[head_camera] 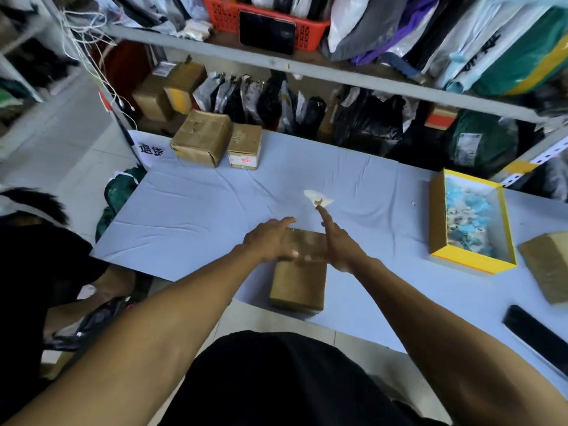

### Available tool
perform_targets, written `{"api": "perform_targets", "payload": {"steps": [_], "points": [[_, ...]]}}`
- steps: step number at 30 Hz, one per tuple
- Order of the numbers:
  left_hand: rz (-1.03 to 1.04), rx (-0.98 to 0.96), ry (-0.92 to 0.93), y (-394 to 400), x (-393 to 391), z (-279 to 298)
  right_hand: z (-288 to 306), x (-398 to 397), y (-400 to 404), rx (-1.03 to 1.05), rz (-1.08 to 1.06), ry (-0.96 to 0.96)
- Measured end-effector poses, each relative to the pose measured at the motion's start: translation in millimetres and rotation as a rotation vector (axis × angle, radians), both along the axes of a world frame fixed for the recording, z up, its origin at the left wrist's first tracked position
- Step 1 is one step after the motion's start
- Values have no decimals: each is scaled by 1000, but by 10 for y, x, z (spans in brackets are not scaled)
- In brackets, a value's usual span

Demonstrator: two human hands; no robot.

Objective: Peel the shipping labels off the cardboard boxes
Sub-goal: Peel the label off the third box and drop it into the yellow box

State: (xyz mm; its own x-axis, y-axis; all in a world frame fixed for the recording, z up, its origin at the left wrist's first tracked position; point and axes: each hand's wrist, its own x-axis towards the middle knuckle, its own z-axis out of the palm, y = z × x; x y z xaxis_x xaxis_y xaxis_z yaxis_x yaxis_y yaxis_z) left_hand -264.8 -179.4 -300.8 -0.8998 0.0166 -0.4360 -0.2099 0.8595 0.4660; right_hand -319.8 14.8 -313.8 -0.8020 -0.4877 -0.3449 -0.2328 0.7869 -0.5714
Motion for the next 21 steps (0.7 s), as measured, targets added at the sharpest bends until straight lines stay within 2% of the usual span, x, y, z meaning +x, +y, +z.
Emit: {"api": "perform_targets", "payload": {"steps": [3, 5, 8, 11, 13, 14, 16, 17, 19, 21], "points": [[-150, -51, -116, 41, 73, -21, -57, 102, 80, 52, 147, -84], [-178, -115, -115, 61, 98, -25, -89, 183, 94, 50, 157, -89], [-151, -138, -84, 90, 72, -19, -77, 138, 105, -58, -1, -48], [-82, -106, -66, 93, -33, -17, -109, 26, 127, 14, -137, 144], [-12, -47, -62, 112, -99, 9, -56, 5, 116, -11, -201, 176], [20, -8, -51, 111, -127, 3, -17, 6, 109, -47, -181, 103], [71, 88, -12, 107, -150, -39, 77, 88, 69, -234, -139, -198], [79, 137, -3, 98, -140, -67, 54, 133, 70, -288, -119, -276], [14, 176, -59, 84, -101, -116, -60, 216, 62, -185, 20, -176], [-59, 154, -124, 111, -25, -125, -154, 272, 57, -94, 41, -65]]}}
